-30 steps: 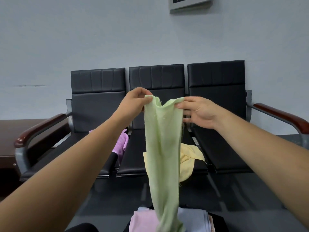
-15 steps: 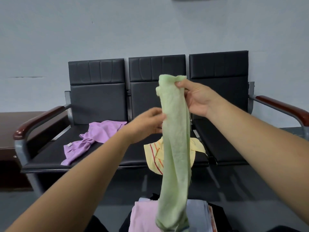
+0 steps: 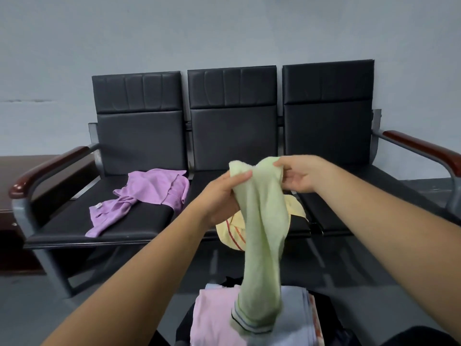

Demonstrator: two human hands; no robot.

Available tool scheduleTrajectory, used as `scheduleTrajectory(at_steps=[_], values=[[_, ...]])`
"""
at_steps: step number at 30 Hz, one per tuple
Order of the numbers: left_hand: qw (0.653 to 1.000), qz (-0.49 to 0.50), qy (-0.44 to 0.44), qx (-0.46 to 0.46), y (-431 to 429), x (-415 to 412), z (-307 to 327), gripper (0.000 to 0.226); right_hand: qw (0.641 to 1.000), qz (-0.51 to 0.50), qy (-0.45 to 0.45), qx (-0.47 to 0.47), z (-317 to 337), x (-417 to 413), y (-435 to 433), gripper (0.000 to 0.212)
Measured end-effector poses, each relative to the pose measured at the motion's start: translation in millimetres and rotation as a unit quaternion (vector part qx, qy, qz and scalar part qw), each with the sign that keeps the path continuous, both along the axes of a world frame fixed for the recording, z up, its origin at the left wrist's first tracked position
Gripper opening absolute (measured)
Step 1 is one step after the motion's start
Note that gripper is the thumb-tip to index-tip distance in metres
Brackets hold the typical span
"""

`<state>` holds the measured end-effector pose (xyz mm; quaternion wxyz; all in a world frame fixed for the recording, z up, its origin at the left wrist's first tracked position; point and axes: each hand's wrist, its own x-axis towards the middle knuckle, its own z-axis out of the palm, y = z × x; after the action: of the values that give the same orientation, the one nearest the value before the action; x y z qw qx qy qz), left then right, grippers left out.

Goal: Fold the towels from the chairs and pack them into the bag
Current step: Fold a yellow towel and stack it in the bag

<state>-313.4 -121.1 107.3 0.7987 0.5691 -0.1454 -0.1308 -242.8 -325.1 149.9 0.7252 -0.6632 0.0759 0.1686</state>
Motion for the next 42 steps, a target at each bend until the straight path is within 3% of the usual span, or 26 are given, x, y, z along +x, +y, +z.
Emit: scheduleTrajectory(at_steps=[2, 6, 8, 12, 14, 19, 24, 28, 30, 35, 42], values=[[0.999, 0.023, 0.007, -0.031, -1.0, 3.4, 6.8, 0.060, 0.997, 0.074, 0.014, 0.025, -16.0, -4.2, -0.3, 0.024], [0.996, 0.070, 0.025, -0.057, 1.8, 6.8, 12.2, 0.058, 0.985, 0.155, 0.034, 0.073, -42.8, -8.0, -5.2, 0.069], [0.993, 0.083, 0.035, -0.071, 3.2, 6.3, 13.7, 0.052, 0.979, 0.186, 0.046, 0.068, -48.8, -10.0, -9.0, 0.073], [0.991, 0.093, 0.051, -0.084, 11.8, 14.3, 8.6, 0.054, 0.975, 0.221, 0.014, 0.011, -49.6, -14.5, -11.4, 0.043], [0.995, 0.076, 0.038, -0.060, 18.1, 18.1, 4.2, 0.061, 0.976, 0.216, -0.003, 0.028, -46.9, -16.1, -7.9, 0.035], [0.990, 0.063, -0.007, 0.127, 32.8, 16.9, -3.6, 0.051, 0.980, 0.147, -0.043, 0.126, -36.3, -12.0, -6.5, 0.037], [0.973, 0.102, -0.004, 0.208, 38.2, 18.8, -4.4, 0.025, 0.987, 0.118, -0.098, 0.054, -34.5, -7.1, -9.3, 0.026], [0.942, 0.149, -0.039, 0.297, 32.7, 18.5, -2.1, 0.022, 0.990, 0.091, -0.107, 0.011, -32.2, -7.2, -10.1, 0.023], [0.947, 0.164, -0.037, 0.273, 28.5, 18.2, -2.4, 0.022, 0.990, 0.088, -0.103, 0.031, -30.0, -7.6, -12.8, 0.024], [0.983, 0.163, 0.032, 0.076, 19.3, 16.1, -1.5, 0.024, 0.989, 0.088, -0.097, 0.074, -33.4, -7.3, -23.4, 0.022], [0.995, 0.085, -0.022, 0.050, 19.2, 16.0, -10.6, 0.025, 0.988, 0.004, -0.154, 0.010, -46.8, -6.1, -24.4, 0.009]])
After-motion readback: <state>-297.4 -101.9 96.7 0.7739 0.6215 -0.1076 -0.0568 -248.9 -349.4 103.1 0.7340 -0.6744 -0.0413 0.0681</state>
